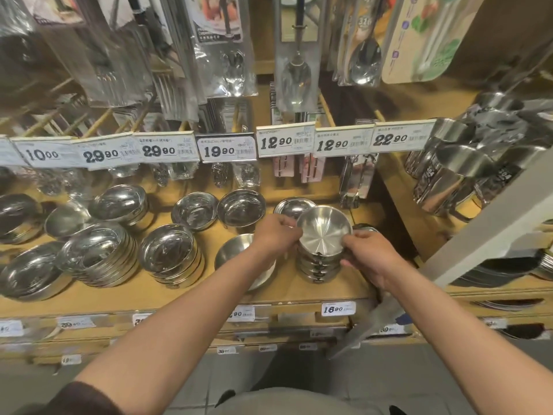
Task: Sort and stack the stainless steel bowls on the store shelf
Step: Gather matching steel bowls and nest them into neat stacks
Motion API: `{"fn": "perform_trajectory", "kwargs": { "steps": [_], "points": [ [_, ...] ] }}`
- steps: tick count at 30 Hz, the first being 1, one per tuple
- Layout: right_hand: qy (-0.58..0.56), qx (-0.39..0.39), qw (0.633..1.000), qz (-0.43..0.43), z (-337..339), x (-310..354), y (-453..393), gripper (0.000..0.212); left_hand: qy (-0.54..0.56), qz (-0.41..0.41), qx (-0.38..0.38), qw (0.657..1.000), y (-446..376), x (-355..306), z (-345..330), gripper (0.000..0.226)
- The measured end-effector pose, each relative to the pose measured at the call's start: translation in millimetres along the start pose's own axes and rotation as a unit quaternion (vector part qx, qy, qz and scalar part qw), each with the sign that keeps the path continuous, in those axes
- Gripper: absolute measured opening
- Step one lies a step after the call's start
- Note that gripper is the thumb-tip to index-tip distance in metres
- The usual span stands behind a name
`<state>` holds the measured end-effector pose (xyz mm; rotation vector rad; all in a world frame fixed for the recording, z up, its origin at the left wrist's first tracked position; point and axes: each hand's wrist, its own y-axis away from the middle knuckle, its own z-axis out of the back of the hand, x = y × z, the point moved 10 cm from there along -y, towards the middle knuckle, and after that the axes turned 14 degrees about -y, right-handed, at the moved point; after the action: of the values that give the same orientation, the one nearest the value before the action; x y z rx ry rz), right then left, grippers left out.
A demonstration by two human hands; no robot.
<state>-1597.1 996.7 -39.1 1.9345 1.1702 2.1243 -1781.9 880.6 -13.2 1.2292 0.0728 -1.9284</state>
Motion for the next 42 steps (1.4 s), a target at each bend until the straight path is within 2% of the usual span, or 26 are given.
{"fn": "perform_trajectory", "kwargs": {
  "steps": [3, 8, 12, 16, 28, 32, 38, 40, 42],
  "points": [
    [0.101, -0.019, 0.993, 0.053, 2.6, 9.4, -7.2, 0.013, -0.007, 0.001, -0.014, 1.000, -5.2, 0.1, 0.3, 0.008],
    [0.173, -0.030, 0.979, 0.106, 4.7, 17.6, -7.7, 0.019, 0.000, 0.020, -0.027, 0.999, -7.5, 9.9, -3.6, 0.017],
    [0.256, -0.033, 0.955, 0.143, 2.0, 25.5, -8.3, 0.027, 0.000, 0.027, -0.023, 0.999, -8.3, 19.2, -10.4, 0.007],
    [0.249, -0.030, 0.959, 0.134, 2.1, 21.4, -13.4, 0.035, 0.019, 0.041, -0.021, 0.999, -9.2, 25.3, -13.3, 0.010],
    [0.228, -0.021, 0.964, 0.139, 3.4, 18.8, -17.5, 0.032, 0.055, 0.059, 0.000, 0.997, -7.3, 32.2, -19.3, 0.008],
    [0.242, -0.022, 0.959, 0.142, 8.0, 19.2, -12.5, 0.041, 0.062, 0.041, 0.017, 0.997, -2.3, 30.1, -16.7, 0.006],
    [0.222, -0.084, 0.952, 0.195, 24.5, 38.5, 19.2, 0.018, 0.070, 0.013, 0.015, 0.997, 14.7, 48.5, 28.6, 0.004],
    [0.194, -0.071, 0.956, 0.209, 12.1, 42.6, 32.7, 0.020, 0.084, 0.018, -0.005, 0.996, 20.0, 59.7, 54.7, 0.009],
    [0.158, -0.024, 0.965, 0.209, -12.3, 40.4, 44.6, 0.024, 0.088, 0.026, -0.026, 0.995, 24.3, 69.1, 80.4, 0.012]
  ]
}}
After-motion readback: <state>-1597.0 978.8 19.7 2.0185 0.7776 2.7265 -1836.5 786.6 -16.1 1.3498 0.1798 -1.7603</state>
